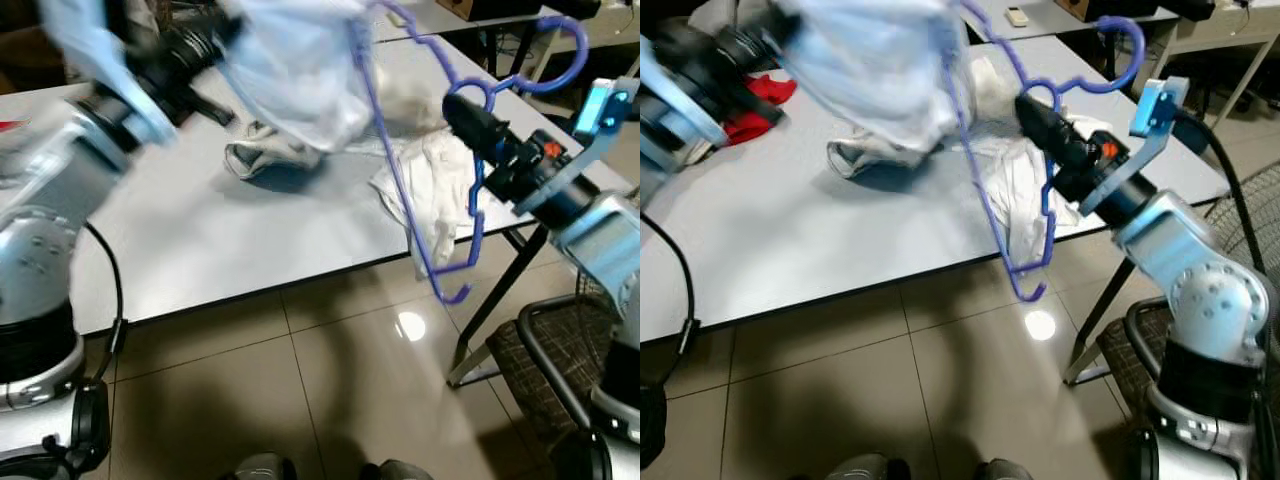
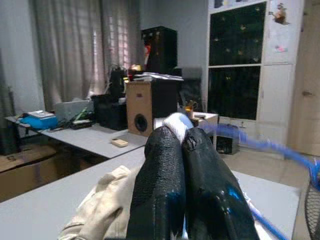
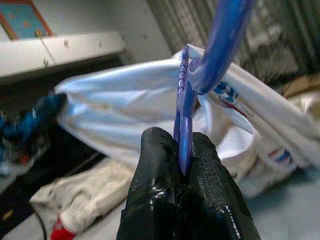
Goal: Hang hanger
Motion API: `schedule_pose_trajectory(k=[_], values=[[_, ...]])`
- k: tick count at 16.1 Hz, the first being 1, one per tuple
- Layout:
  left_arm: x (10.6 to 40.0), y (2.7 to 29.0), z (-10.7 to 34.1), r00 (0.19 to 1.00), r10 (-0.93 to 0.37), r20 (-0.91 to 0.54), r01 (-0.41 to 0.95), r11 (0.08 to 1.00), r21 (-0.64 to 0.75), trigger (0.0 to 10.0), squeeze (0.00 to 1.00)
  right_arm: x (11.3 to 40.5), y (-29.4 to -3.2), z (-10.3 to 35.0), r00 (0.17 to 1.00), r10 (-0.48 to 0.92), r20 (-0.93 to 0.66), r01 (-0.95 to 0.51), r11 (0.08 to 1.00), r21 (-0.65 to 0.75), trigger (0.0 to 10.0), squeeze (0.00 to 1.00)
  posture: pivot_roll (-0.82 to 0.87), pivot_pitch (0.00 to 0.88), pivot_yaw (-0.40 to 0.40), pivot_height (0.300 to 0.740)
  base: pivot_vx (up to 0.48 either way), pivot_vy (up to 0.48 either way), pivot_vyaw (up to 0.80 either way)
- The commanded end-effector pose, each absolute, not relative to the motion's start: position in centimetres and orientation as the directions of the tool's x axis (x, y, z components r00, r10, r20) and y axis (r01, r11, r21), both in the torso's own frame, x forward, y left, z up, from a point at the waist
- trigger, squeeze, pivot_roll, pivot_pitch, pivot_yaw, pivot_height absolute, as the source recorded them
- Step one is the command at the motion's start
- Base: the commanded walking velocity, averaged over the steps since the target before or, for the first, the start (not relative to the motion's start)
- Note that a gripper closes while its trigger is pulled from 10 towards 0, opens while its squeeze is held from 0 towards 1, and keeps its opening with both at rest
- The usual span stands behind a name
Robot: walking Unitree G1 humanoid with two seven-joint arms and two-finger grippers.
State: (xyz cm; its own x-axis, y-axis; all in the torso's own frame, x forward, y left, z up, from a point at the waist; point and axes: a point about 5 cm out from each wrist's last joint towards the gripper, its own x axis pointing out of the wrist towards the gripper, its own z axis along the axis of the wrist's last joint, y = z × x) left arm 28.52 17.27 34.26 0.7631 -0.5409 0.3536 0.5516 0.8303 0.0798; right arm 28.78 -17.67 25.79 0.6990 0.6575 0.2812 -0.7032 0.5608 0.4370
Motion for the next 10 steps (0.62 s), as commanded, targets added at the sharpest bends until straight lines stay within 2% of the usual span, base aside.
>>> schedule_pose_trajectory(k=[1,2,3,6,8,10], values=[[28.7,16.9,33.3,0.769,-0.554,0.318,0.563,0.823,0.075,0.0,0.0,28.6,-17.0,22.1,0.727,0.681,0.087,-0.628,0.608,0.485,10.0,0.0,-0.14,0.052,0.021,0.74,0.0,0.0,0.0],[28.7,16.5,32.6,0.771,-0.568,0.288,0.572,0.816,0.077,0.0,0.0,28.7,-17.2,19.1,0.761,0.643,-0.082,-0.523,0.683,0.51,10.0,0.0,-0.14,0.052,0.021,0.74,0.0,0.0,0.0],[28.7,16.0,32.0,0.771,-0.582,0.259,0.585,0.808,0.074,0.0,0.0,28.3,-17.4,17.3,0.761,0.622,-0.185,-0.491,0.738,0.463,10.0,0.0,-0.15,0.052,0.02,0.74,0.0,0.0,0.0],[28.8,15.7,31.7,0.768,-0.589,0.25,0.589,0.804,0.083,0.0,0.0,27.8,-17.8,16.8,0.759,0.616,-0.21,-0.477,0.746,0.465,10.0,0.0,-0.15,0.054,0.021,0.74,0.0,0.0,0.0],[28.6,14.8,31.9,0.729,-0.634,0.259,0.637,0.766,0.08,0.0,0.0,27.6,-17.8,16.9,0.749,0.633,-0.196,-0.497,0.733,0.465,10.0,0.0,-0.15,0.055,0.025,0.74,0.0,0.0,0.0],[28.0,13.0,30.9,0.658,-0.73,0.184,0.729,0.679,0.085,0.0,0.0,27.6,-16.4,17.3,0.704,0.694,-0.151,-0.576,0.682,0.45,10.0,0.0,-0.15,0.055,0.025,0.74,0.0,0.0,0.0]])
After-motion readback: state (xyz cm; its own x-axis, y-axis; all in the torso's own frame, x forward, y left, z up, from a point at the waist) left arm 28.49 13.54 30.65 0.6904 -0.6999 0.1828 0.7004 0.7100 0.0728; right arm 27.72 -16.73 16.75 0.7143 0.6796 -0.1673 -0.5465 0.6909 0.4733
